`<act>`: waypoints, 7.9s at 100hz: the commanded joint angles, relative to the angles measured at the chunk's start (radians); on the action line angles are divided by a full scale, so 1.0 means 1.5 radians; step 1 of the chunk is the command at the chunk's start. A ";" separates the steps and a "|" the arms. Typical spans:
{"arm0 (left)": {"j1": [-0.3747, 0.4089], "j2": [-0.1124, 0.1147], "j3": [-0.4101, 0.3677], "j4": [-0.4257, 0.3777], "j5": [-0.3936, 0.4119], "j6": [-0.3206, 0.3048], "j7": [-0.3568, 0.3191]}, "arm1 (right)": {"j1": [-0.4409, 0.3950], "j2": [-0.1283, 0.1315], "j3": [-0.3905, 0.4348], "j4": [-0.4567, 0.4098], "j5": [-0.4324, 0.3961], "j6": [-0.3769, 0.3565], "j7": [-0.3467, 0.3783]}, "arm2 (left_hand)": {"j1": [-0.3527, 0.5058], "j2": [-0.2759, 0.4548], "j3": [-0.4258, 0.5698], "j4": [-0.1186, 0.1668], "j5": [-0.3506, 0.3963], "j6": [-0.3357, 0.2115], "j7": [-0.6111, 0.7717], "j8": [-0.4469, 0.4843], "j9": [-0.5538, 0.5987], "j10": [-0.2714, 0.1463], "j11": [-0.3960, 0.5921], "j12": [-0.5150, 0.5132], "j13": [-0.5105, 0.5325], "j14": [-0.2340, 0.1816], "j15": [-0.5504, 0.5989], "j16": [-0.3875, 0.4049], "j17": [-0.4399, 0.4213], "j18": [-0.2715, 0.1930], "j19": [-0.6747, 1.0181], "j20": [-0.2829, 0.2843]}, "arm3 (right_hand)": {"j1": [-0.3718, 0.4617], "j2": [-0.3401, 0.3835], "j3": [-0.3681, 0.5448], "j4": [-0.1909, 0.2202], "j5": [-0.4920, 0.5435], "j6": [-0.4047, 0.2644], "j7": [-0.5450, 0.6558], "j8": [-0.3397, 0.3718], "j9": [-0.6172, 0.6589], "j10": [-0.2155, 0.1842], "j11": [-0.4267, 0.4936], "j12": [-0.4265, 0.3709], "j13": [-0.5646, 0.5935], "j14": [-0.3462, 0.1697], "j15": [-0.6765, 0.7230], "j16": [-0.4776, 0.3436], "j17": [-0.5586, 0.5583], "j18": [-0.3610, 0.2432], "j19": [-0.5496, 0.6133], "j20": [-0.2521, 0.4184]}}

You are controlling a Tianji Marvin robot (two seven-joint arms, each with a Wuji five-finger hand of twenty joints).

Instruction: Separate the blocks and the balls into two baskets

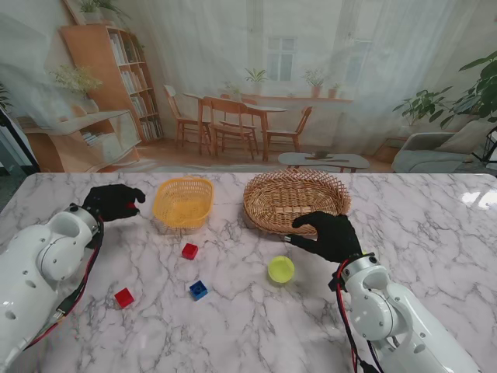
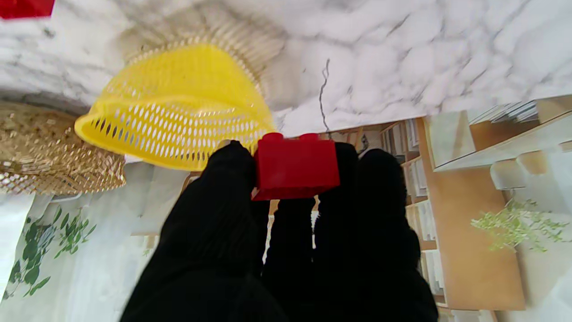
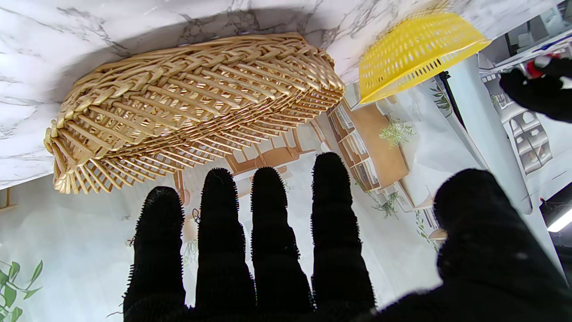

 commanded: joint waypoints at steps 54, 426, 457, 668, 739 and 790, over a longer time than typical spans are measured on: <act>-0.199 -0.029 0.233 0.100 -0.108 0.103 -0.002 | -0.001 0.000 0.002 0.002 0.002 -0.008 0.003 | 0.059 -0.005 0.008 0.018 0.005 -0.020 0.022 0.007 0.017 -0.010 -0.017 0.015 0.017 -0.003 0.015 0.007 0.026 -0.054 0.022 -0.002 | 0.019 0.029 -0.009 0.017 0.010 0.008 0.003 -0.009 -0.007 0.001 0.006 0.003 -0.005 -0.001 -0.027 -0.005 -0.010 0.011 -0.006 -0.007; 0.109 0.025 0.162 -0.128 0.084 -0.203 -0.093 | 0.001 0.000 -0.002 0.002 0.000 -0.003 0.000 | -0.255 -0.025 -0.059 -0.014 -0.112 0.118 -0.157 -0.026 -0.133 0.021 0.053 -0.219 -0.094 0.020 -0.096 -0.089 -0.174 0.044 -0.127 0.029 | 0.020 0.030 -0.009 0.018 0.011 0.007 0.006 -0.008 -0.003 0.000 0.007 0.003 -0.003 -0.002 -0.026 -0.005 -0.009 0.010 -0.005 -0.008; 0.106 0.026 0.167 -0.120 0.095 -0.201 -0.090 | 0.003 0.000 -0.004 0.003 0.001 -0.001 0.001 | -0.184 -0.047 0.003 0.008 -0.129 0.099 -0.162 -0.030 -0.150 0.011 0.061 -0.216 -0.094 0.005 -0.096 -0.087 -0.160 0.027 -0.127 0.017 | 0.020 0.030 -0.009 0.018 0.011 0.006 0.005 -0.008 -0.004 -0.001 0.006 0.003 -0.003 -0.002 -0.027 -0.005 -0.010 0.011 -0.005 -0.008; 0.054 0.011 0.094 -0.181 0.045 -0.178 -0.113 | 0.002 0.000 -0.002 0.001 0.002 0.005 0.005 | 0.030 0.001 0.038 0.027 -0.111 -0.024 0.180 0.169 0.055 -0.038 -0.038 0.064 0.045 -0.024 -0.027 -0.021 -0.041 0.001 -0.023 0.020 | 0.020 0.030 -0.010 0.017 0.010 0.008 0.004 -0.009 -0.004 0.001 0.005 0.003 -0.004 -0.001 -0.027 -0.005 -0.011 0.011 -0.006 -0.008; -0.171 0.000 0.247 0.021 0.000 -0.008 -0.093 | 0.007 0.000 -0.007 0.008 0.002 0.003 0.007 | 0.024 0.016 0.022 0.023 -0.114 -0.021 0.179 0.158 0.046 -0.034 -0.043 0.054 0.036 -0.018 -0.033 -0.023 -0.050 0.000 -0.023 0.022 | 0.020 0.030 -0.010 0.017 0.010 0.006 0.004 -0.008 -0.004 0.000 0.006 0.003 -0.003 -0.001 -0.027 -0.005 -0.010 0.010 -0.006 -0.007; -0.279 -0.011 0.397 0.163 -0.039 0.068 -0.035 | 0.007 0.000 -0.006 0.010 0.003 0.001 0.007 | -0.071 0.078 -0.030 0.027 -0.145 0.027 -0.080 -0.051 -0.137 0.008 0.035 -0.252 -0.049 0.001 -0.094 -0.071 -0.114 0.013 -0.068 0.022 | 0.020 0.030 -0.009 0.017 0.010 0.006 0.005 -0.008 -0.003 -0.001 0.006 0.003 -0.003 -0.002 -0.027 -0.005 -0.010 0.010 -0.005 -0.007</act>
